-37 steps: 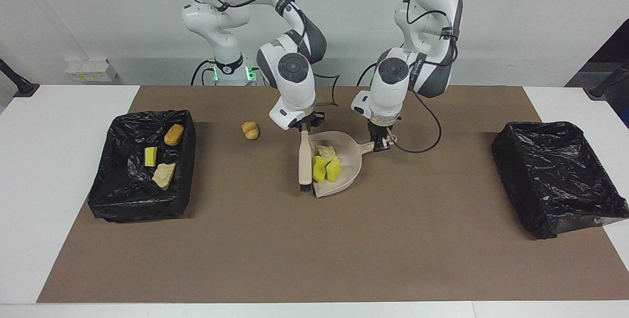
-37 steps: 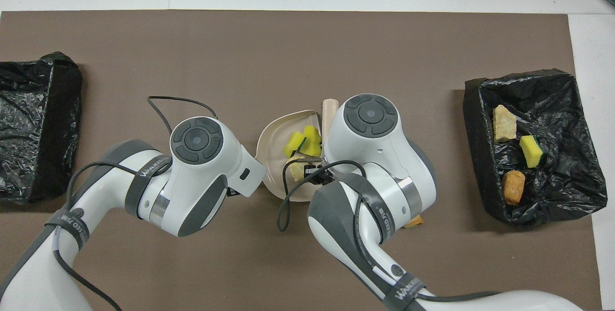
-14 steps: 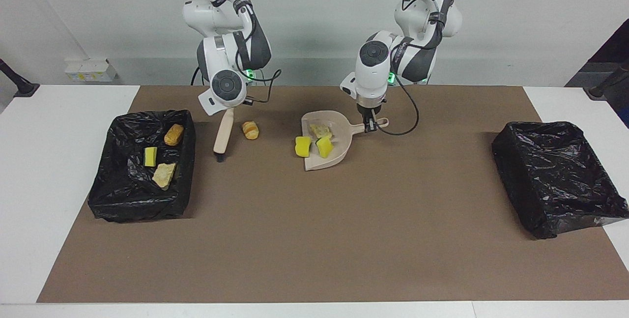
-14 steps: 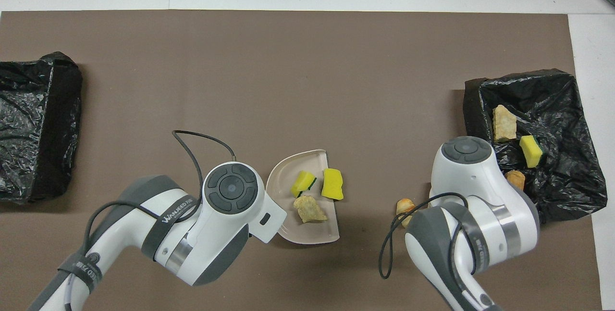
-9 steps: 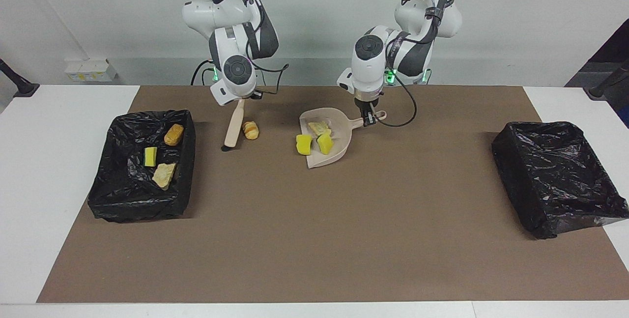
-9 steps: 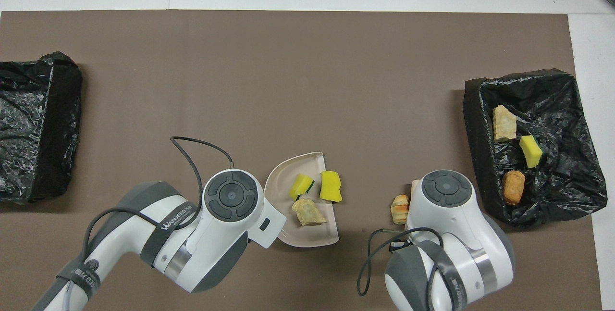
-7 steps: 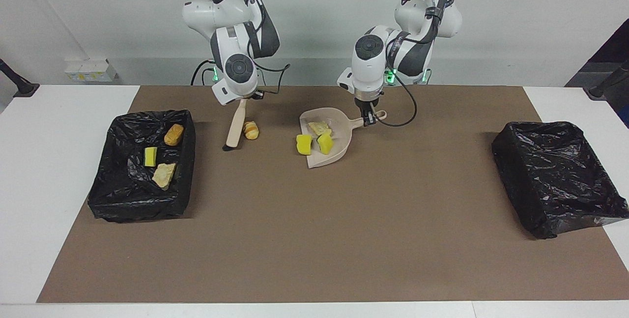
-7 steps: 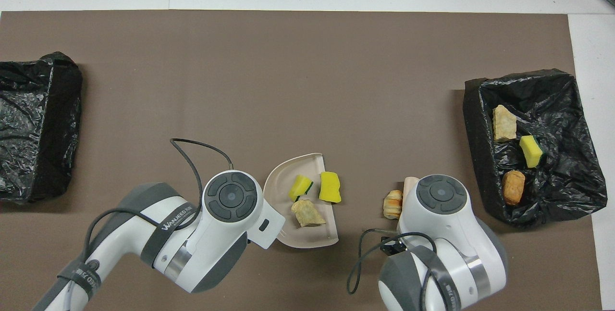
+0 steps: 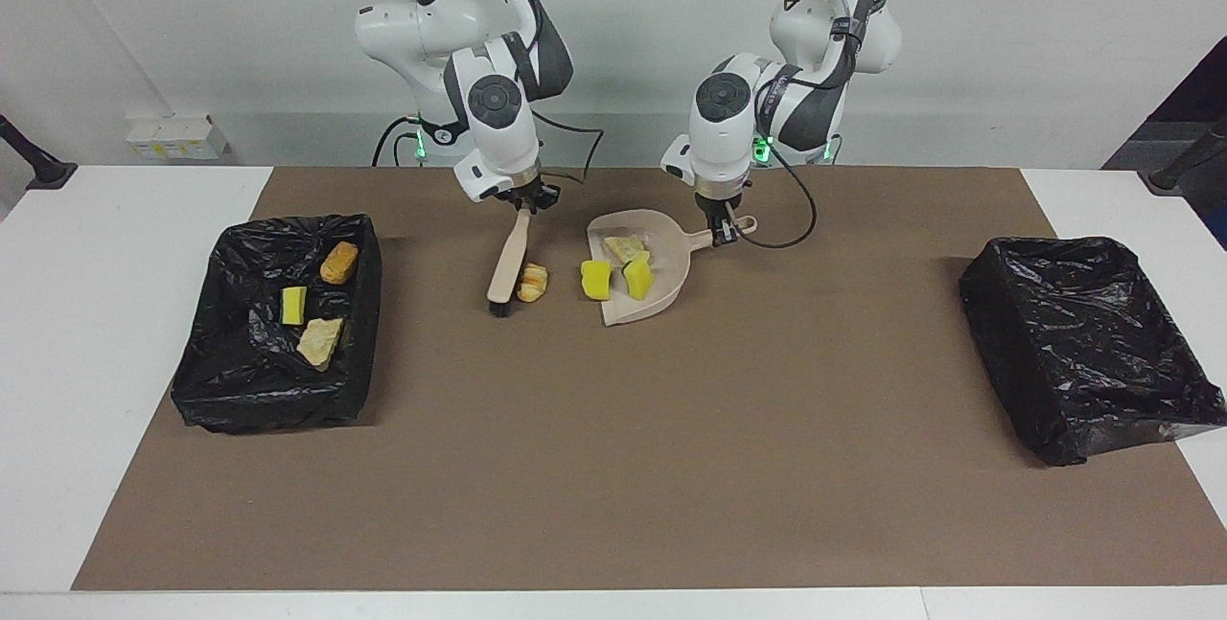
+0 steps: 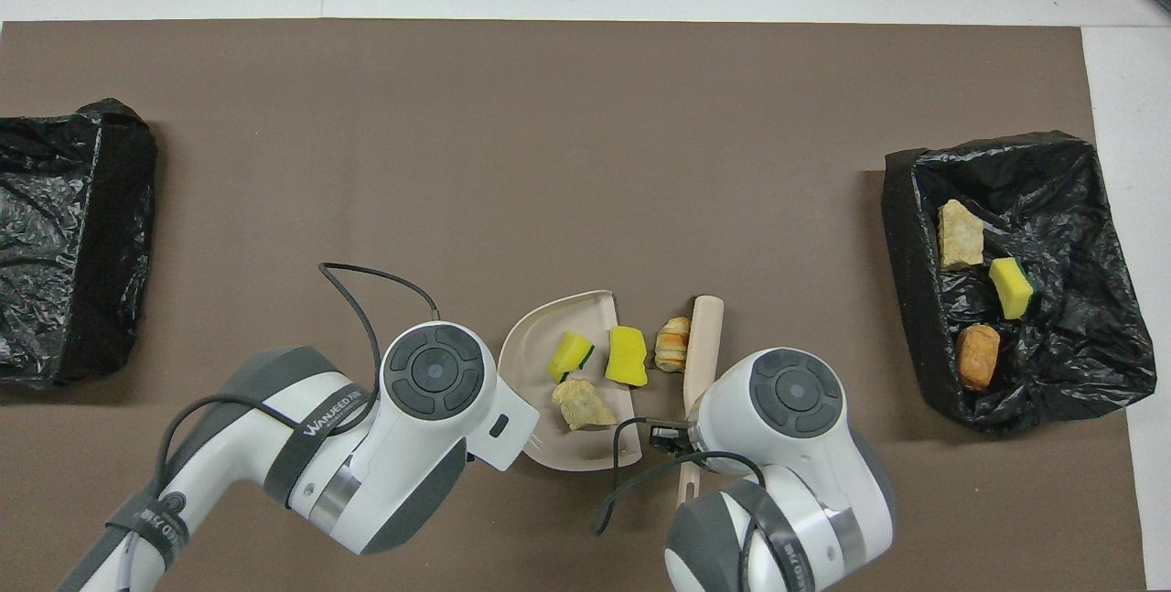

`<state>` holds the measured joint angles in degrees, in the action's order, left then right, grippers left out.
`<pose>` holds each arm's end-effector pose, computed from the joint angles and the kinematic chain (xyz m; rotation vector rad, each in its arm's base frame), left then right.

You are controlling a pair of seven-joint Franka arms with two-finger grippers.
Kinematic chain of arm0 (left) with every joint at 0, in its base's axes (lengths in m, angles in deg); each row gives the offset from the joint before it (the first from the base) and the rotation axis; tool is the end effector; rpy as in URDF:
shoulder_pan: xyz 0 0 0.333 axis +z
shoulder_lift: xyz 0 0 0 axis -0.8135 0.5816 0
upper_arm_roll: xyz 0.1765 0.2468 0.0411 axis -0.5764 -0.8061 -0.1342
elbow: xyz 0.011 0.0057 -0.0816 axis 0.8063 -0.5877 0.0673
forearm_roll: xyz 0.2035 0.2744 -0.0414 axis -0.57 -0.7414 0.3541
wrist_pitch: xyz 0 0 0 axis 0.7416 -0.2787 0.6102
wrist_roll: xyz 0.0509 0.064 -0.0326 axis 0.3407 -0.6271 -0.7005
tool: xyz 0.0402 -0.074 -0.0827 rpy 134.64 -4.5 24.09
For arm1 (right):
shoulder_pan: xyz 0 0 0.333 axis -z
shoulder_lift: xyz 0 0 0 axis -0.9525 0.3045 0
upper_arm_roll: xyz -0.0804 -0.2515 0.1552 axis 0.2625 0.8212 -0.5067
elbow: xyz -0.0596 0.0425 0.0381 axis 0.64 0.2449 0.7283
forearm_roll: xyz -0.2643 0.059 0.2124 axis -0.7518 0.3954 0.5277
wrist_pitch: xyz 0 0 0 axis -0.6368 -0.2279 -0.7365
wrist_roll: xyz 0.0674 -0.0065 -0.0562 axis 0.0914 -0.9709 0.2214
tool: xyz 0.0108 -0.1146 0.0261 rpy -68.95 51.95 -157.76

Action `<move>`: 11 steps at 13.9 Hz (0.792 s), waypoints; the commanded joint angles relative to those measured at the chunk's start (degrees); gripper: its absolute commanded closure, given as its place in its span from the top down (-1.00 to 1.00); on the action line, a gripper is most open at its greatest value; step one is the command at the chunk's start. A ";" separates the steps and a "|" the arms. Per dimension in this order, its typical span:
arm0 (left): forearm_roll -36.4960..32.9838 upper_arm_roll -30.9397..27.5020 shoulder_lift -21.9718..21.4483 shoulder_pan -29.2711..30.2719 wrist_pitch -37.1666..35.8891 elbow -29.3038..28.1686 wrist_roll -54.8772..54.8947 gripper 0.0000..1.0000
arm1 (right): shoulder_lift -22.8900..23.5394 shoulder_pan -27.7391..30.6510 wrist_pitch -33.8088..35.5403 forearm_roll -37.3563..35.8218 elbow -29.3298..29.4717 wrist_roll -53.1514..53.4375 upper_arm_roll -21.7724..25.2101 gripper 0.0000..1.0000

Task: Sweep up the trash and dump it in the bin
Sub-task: 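Brush the bread scrap into the dustpan with the right gripper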

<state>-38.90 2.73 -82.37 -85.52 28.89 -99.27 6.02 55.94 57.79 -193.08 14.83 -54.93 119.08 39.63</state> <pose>0.3677 -0.2811 0.3685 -2.3337 2.0472 0.2770 0.3551 0.2407 0.3424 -3.0655 0.2692 0.3829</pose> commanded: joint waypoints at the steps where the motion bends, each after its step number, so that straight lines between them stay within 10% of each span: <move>1: -0.69 -0.56 -0.71 2.24 1.94 -1.41 -0.59 -1.00 | 3.35 -3.25 -1.68 2.51 3.36 1.10 -0.08 -1.00; 11: -0.60 -0.47 1.30 7.96 7.12 -0.97 7.02 -1.00 | 8.02 -10.91 2.00 1.82 15.59 6.30 -0.09 -1.00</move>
<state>-38.95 2.19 -81.99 -80.71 33.51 -99.88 8.91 63.18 46.54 -193.72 16.90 -40.95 125.62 39.44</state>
